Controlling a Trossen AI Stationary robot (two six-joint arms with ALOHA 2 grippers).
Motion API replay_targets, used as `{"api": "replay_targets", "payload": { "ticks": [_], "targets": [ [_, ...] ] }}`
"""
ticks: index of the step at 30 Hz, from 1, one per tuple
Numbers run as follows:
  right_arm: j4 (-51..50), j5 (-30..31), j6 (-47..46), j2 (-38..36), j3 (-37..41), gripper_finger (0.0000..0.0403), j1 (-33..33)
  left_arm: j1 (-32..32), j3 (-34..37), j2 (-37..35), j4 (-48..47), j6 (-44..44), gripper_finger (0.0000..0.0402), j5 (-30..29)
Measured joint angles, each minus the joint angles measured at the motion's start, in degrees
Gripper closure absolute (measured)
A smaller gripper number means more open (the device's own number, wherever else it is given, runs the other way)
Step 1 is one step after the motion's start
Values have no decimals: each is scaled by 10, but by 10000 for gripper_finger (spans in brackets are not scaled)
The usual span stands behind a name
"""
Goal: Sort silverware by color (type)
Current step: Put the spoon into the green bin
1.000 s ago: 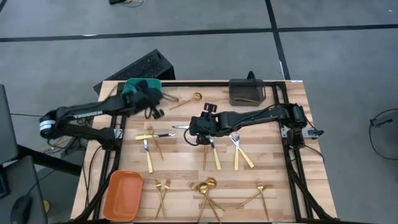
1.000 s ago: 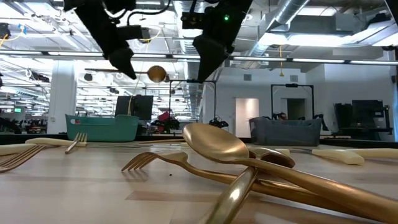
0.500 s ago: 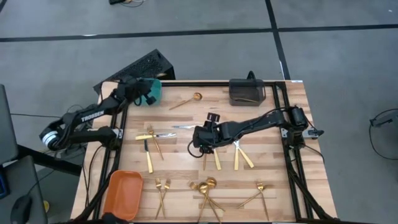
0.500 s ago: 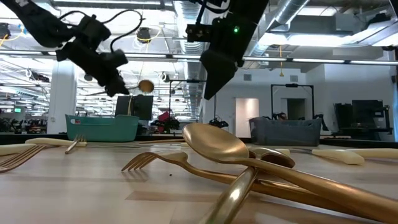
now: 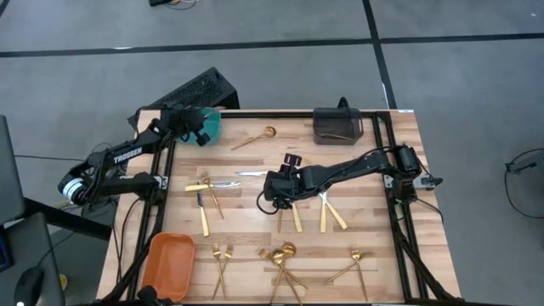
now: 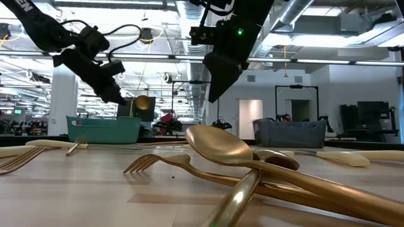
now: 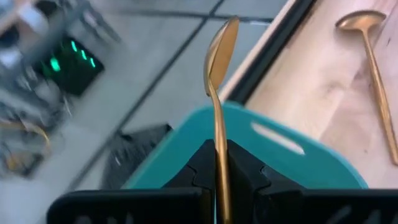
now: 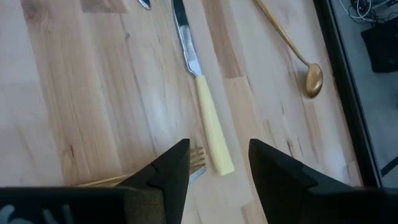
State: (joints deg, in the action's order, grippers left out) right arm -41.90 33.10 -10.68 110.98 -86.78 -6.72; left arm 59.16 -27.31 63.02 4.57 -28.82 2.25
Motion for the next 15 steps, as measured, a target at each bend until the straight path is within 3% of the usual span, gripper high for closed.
{"api": "replay_targets", "payload": {
  "ticks": [8, 15],
  "targets": [
    [-5, 0, 0, 0, 0, 214, 5, -9, 0, -1, -102, 20, 396, -139],
    [-5, 0, 6, 0, 0, 214, 13, -22, -15, -1, -165, -56, 396, -171]
  ]
}}
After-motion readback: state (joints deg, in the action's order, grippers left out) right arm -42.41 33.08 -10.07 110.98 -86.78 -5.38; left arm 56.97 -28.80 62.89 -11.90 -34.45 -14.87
